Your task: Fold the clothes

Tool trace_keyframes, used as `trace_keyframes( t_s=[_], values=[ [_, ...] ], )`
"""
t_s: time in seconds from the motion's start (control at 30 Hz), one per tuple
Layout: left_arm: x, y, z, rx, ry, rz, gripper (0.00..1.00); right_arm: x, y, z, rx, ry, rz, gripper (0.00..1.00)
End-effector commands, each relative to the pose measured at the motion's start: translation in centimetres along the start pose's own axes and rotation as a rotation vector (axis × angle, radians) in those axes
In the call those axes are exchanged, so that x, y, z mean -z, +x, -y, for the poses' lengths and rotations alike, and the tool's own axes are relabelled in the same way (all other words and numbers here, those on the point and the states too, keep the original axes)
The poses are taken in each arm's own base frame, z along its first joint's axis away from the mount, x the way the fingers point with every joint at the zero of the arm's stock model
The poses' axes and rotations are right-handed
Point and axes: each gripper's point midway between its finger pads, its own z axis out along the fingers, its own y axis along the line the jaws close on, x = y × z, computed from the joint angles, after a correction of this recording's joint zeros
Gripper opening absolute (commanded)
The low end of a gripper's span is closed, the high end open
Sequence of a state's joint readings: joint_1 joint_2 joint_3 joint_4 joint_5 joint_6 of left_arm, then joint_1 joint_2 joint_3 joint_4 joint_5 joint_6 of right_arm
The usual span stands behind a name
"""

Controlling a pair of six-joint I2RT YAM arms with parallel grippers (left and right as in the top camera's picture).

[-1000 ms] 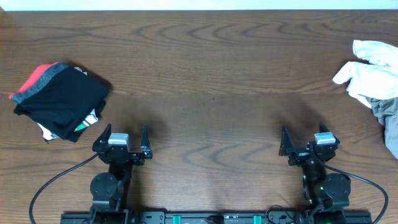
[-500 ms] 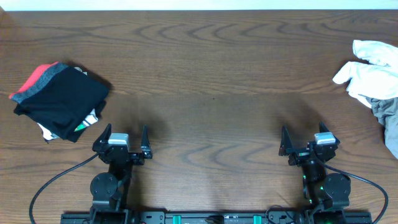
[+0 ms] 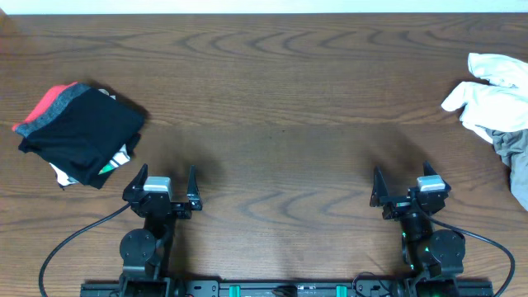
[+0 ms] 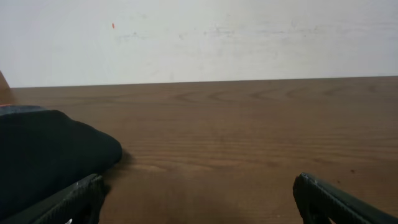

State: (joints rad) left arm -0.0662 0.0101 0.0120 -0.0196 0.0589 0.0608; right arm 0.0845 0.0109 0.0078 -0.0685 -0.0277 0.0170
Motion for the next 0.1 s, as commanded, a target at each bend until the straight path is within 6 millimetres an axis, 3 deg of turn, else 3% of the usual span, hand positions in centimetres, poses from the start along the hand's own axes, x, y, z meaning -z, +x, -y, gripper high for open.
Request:
trace_keyframes(
  t_s=[0.0, 0.07],
  values=[
    [0.0, 1.41, -0.27, -0.009, -0.013, -0.049, 0.98, 0.02, 0.05, -0.46, 0.012, -0.021, 0.001, 0.99],
    [0.0, 1.41, -0.27, -0.009, -0.013, -0.049, 0.98, 0.02, 0.05, -0.46, 0.012, -0.021, 0.001, 0.99]
  ],
)
